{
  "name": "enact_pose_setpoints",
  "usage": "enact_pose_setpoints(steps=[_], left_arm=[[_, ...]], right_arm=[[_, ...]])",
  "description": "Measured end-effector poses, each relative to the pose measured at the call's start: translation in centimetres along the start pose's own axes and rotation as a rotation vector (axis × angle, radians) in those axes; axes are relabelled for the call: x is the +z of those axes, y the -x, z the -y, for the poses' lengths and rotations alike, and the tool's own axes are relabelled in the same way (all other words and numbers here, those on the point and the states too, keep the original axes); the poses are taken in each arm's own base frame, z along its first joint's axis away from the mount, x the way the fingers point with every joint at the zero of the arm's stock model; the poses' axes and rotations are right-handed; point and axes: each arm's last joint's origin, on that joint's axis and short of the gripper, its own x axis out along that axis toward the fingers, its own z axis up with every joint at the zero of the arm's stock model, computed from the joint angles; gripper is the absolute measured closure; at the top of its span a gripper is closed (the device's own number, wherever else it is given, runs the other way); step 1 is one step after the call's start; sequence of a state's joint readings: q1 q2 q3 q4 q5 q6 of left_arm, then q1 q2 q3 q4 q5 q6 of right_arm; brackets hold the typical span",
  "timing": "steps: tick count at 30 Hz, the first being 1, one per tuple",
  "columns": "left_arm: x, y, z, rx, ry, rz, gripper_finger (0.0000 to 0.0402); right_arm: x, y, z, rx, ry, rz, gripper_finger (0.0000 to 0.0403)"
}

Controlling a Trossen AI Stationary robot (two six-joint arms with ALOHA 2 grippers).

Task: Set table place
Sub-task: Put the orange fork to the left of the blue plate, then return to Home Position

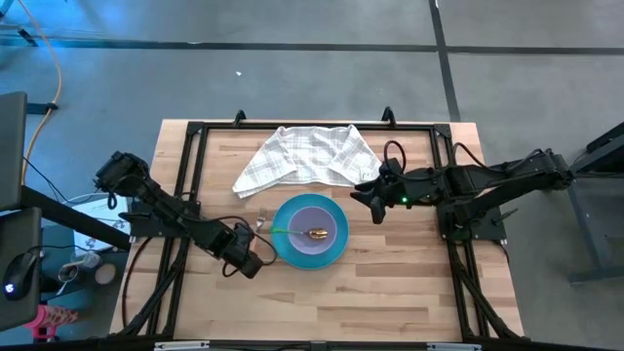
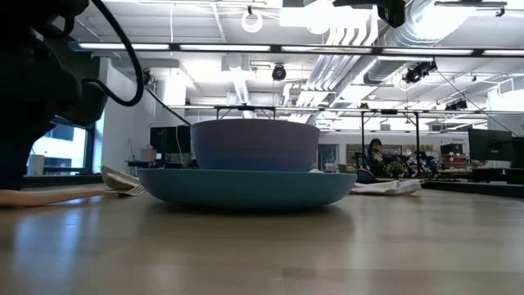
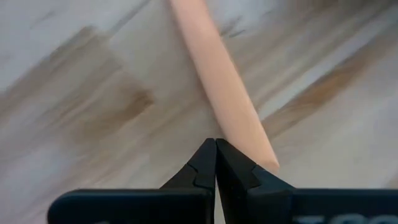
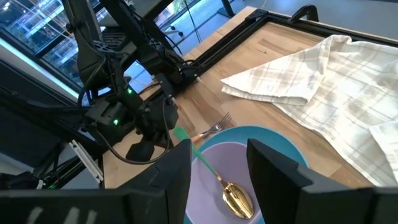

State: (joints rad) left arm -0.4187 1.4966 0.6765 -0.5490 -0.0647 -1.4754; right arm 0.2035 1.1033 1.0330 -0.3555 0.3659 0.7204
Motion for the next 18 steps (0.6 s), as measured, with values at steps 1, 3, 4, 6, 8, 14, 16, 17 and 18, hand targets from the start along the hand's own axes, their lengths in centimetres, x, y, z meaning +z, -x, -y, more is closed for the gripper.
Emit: enact_pose_setpoints(steps=[1,3,4,6,8,14,16,17,18], left_arm=[[0.0,0.0,0.2,-0.020,0.003,0.007,0.0401],[0.1,0.0,0.5,-0.046,0.010,0.026,0.0401],[0.2,0.0,0.6,-0.056,0.012,0.039,0.0401],[0.2,0.1,0.7,-0.069,0.014,0.048,0.0401],[0.1,0.0,0.3,-0.026,0.010,0.033,0.0401],[0.0,0.1,-0.4,0.040,-0.007,-0.012,0.0401],[0.0,0.6,-0.5,0.042,-0.016,-0.002,0.0401],[0.1,1.2,-0.4,0.035,-0.023,0.010,0.0401],[0.2,2.1,-0.2,0.026,-0.030,0.029,0.0401]], right_arm=[[0.0,0.0,0.0,0.000,0.001,0.000,0.0258],[0.0,0.0,0.0,0.001,0.004,-0.001,0.0258],[0.0,0.0,0.0,0.002,0.004,-0.002,0.0258],[0.0,0.0,0.0,0.002,0.004,-0.002,0.0258],[0.0,0.0,0.0,0.007,0.004,-0.006,0.0258],[-0.1,0.0,-0.1,0.022,0.011,-0.020,0.0258],[-0.1,0.0,-0.1,0.024,0.025,-0.022,0.0259],[0.0,0.1,-0.1,0.026,0.034,-0.021,0.0259],[0.0,0.2,0.0,0.028,0.043,-0.019,0.0262]])
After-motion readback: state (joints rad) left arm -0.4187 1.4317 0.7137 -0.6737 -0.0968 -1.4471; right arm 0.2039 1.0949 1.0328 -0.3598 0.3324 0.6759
